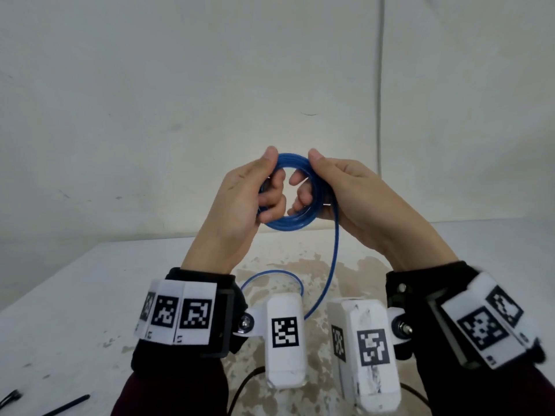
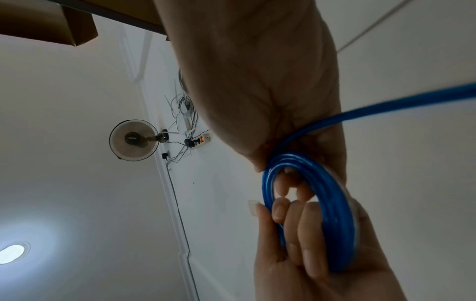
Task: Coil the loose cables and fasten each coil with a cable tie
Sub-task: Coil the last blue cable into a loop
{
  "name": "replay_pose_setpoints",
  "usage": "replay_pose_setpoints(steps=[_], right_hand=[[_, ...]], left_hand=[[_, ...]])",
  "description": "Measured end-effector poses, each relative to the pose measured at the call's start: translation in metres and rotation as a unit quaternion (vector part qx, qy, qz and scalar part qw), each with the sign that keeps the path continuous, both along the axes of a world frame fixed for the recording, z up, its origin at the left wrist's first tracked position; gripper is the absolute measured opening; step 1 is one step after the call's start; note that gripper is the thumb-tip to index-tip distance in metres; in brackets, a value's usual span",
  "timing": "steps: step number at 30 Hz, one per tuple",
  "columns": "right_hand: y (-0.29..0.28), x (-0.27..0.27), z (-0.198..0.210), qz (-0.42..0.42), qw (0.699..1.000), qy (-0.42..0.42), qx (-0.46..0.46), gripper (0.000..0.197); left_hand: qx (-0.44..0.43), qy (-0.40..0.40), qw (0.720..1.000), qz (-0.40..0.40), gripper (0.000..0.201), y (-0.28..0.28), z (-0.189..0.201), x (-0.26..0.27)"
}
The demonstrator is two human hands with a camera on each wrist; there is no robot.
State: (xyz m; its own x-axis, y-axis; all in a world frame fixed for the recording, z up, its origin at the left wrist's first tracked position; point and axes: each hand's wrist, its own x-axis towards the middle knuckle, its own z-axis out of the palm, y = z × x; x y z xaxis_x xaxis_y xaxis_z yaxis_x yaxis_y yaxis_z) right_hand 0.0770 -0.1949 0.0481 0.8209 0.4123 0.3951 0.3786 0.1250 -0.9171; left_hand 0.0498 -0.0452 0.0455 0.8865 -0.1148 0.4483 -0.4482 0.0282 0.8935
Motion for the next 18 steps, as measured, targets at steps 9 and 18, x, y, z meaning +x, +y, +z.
replay_pose_setpoints(steps=[9,18], right_hand=[[0.0015,-0.0001,0.0002,-0.004,1.000,-0.025,0.003,0.040],[-0.0014,-0.0024,0.0008,-0.005,0.999,-0.028,-0.031,0.038]], left_hand=[[-0.020,-0.007,1.000,0.004,0.045,-0.0015,0.0011,-0.0015],[0.010,-0.012,1.000,0.011,0.044,-0.0017,0.0001,-0.0020]])
